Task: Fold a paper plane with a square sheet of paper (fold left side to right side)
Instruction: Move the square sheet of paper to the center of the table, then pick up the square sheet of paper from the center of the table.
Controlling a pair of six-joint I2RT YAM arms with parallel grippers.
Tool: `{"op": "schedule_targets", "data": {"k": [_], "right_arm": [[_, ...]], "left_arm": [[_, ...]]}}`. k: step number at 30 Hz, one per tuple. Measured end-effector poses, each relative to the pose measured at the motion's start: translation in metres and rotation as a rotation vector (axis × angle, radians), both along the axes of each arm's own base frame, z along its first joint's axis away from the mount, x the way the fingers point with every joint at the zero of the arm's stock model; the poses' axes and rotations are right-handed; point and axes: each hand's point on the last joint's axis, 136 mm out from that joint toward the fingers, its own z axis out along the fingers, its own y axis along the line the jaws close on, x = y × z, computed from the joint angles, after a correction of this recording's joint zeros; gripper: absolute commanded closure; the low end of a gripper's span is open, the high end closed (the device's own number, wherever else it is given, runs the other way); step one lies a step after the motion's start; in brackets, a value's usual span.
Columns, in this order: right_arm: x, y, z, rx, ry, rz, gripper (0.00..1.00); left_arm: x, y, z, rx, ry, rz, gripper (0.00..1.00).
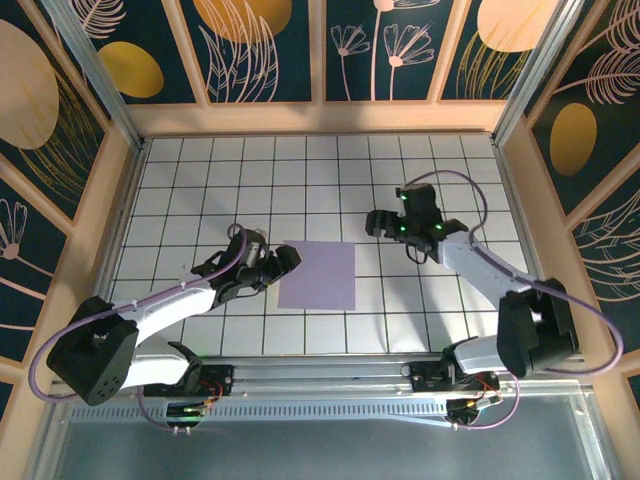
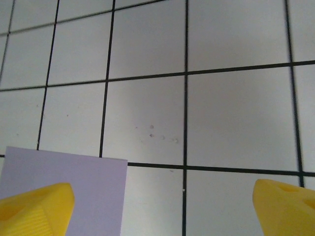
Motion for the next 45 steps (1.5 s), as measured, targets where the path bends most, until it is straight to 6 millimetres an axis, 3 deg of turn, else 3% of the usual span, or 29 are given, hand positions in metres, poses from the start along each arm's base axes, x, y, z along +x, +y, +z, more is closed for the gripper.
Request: {"op": "schedule_targets", "data": {"k": [5,12,17,21,35,45], "right_arm": [[0.002,0.034,-0.017,-0.049,0.040,0.086,0.02],[-0.003,0.080,-0.043,-0.096,0.101,0.193,0.02],[-0.012,0.101,-0.055,-0.121,0.134,0.241,0.02],[-0.018,0.107,-0.063,-0.142,0.152,0.257,0.02],[-0.036,0.112,-0.096,-0.207,0.234,0.281,0.03],[-0.043,0.122,-0.097,-0.222,0.241,0.300,0.06]], "left_arm": [[-0.004,-0.010,-0.009,-0.032,0.037,-0.039,0.41],[-0.012,-0.017,-0.032,-0.034,0.115,-0.081,0.44],[-0.019,-0.021,-0.044,-0.021,0.153,-0.104,0.44],[-0.022,-0.021,-0.052,-0.004,0.172,-0.114,0.49],[-0.019,-0.027,-0.053,-0.018,0.157,-0.123,0.48],[-0.019,-0.027,-0.053,-0.019,0.159,-0.120,0.48]]}}
